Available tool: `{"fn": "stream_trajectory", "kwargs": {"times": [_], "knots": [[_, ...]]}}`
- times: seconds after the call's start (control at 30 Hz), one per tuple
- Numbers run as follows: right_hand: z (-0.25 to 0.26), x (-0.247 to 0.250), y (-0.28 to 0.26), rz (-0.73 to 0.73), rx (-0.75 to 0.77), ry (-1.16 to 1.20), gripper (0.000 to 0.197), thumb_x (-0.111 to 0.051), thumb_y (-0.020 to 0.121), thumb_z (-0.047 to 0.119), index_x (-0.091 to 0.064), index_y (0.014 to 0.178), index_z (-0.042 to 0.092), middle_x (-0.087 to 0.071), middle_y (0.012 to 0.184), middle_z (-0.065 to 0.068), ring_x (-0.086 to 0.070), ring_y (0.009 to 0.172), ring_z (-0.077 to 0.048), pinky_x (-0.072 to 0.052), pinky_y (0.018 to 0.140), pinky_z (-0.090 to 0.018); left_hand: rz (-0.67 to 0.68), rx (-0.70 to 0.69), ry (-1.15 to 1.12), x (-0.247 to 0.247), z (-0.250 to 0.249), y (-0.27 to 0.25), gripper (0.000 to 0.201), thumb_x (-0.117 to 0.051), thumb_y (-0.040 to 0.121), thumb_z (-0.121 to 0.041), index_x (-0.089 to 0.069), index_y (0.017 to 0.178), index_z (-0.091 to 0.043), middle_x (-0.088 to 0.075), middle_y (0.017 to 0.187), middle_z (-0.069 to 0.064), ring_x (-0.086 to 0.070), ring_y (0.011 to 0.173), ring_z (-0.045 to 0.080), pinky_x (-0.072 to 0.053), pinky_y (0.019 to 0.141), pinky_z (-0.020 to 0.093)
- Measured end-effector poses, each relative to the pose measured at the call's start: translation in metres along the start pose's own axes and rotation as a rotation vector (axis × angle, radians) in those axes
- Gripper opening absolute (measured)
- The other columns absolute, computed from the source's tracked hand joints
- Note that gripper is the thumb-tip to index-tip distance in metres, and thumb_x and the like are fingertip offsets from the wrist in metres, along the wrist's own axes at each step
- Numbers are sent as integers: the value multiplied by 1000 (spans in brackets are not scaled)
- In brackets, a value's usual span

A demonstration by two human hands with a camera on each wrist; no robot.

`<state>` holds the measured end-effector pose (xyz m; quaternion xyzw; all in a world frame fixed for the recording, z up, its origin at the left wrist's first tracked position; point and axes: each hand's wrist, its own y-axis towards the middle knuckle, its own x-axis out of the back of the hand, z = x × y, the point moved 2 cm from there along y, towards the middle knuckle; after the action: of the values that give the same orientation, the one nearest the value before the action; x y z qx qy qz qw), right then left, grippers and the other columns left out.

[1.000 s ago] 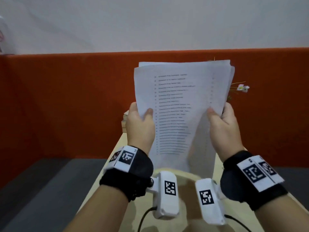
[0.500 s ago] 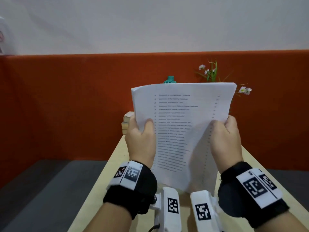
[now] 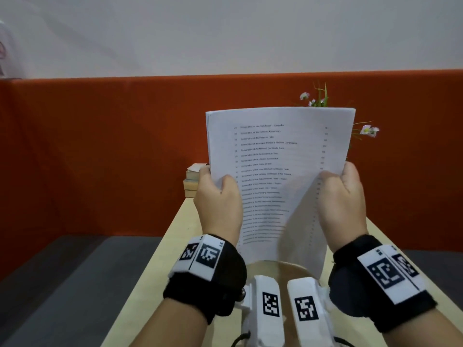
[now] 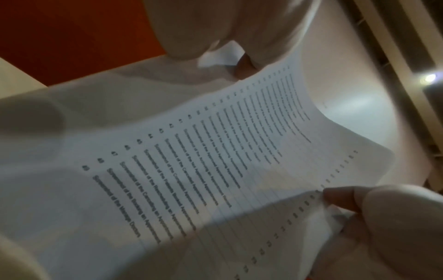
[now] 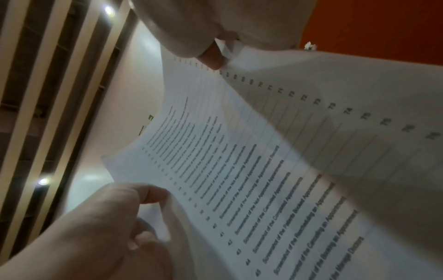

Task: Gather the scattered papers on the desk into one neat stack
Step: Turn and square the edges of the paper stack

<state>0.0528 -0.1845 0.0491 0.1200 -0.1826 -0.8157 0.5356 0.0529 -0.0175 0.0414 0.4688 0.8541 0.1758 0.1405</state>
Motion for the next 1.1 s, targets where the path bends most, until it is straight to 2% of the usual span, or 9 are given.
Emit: {"fn": "stream_trajectory", "kwargs": {"times": [0.2, 0.37, 0.5, 0.63, 0.73, 0.83, 0.93, 1.0, 1.1], "knots": [[-10, -1, -4, 6, -53, 21, 21, -39, 93, 18, -51, 85, 34, -60, 95, 10, -58, 97, -20, -49, 83, -43, 2, 47, 21, 2, 11, -8, 16, -48, 89, -6, -57, 98, -17, -65, 90, -3, -61, 80, 14, -42, 51, 3], [-12, 0, -4, -13, -56, 62, 20, -41, 91, 19, -54, 87, 33, -63, 99, 8, -59, 100, -20, -49, 87, -46, 37, 35, -2, 5, 16, -6, 14, -55, 91, -17, -57, 105, -19, -67, 96, -7, -64, 84, 6, -48, 56, 5], [-23, -1, -11, 44, -138, -36, 12, -45, 90, 18, -51, 96, 26, -59, 111, 2, -55, 101, -19, -47, 90, -45, 127, 73, 128, 8, 37, -12, 24, -55, 94, -19, -58, 117, -14, -63, 101, -3, -63, 98, 19, -44, 69, 14], [31, 18, 0, -206, 354, -474, 72, -65, 78, 28, -32, 140, 17, -35, 142, -9, -34, 131, -24, -25, 111, -41, 159, -65, 223, 18, 21, 3, 18, -54, 93, -13, -62, 109, -11, -64, 91, -4, -60, 81, 10, -39, 61, 9], [78, 20, 12, -31, 614, -704, 87, -71, 72, 41, -29, 146, 23, -39, 144, -2, -35, 132, -21, -26, 106, -37, 223, -365, 419, 17, -10, 11, 9, -53, 91, -6, -57, 87, -14, -50, 63, -13, -46, 57, 1, -34, 47, 9], [89, 23, 35, 311, 454, -581, 59, -76, 72, 37, -54, 127, 32, -64, 119, 7, -60, 107, -13, -50, 90, -31, 264, -573, 533, 13, -33, 19, 15, -51, 88, -1, -57, 85, -15, -54, 68, -8, -54, 63, 10, -36, 52, 7], [73, 30, 43, 433, 331, -327, 19, -74, 78, 25, -70, 95, 30, -75, 88, 13, -70, 79, 2, -55, 65, -17, 197, -693, 559, 16, -41, 24, 12, -56, 86, -9, -62, 93, -16, -57, 85, -7, -60, 84, 21, -46, 72, 28], [53, 37, 41, 393, 238, -151, 14, -71, 80, 19, -69, 91, 28, -75, 84, 13, -71, 73, 2, -54, 62, -18, -27, -599, 665, 27, -30, 29, 32, -65, 83, -26, -57, 114, -22, -55, 112, -3, -53, 110, 21, -37, 91, 37], [25, 46, 34, 300, 115, 29, 16, -68, 83, 15, -67, 91, 28, -74, 87, 10, -72, 76, -1, -55, 68, -25, -120, -32, 378, 50, 6, 37, 93, -74, 71, -48, -25, 144, -20, -40, 143, 3, -40, 132, 22, -32, 110, 45]]}}
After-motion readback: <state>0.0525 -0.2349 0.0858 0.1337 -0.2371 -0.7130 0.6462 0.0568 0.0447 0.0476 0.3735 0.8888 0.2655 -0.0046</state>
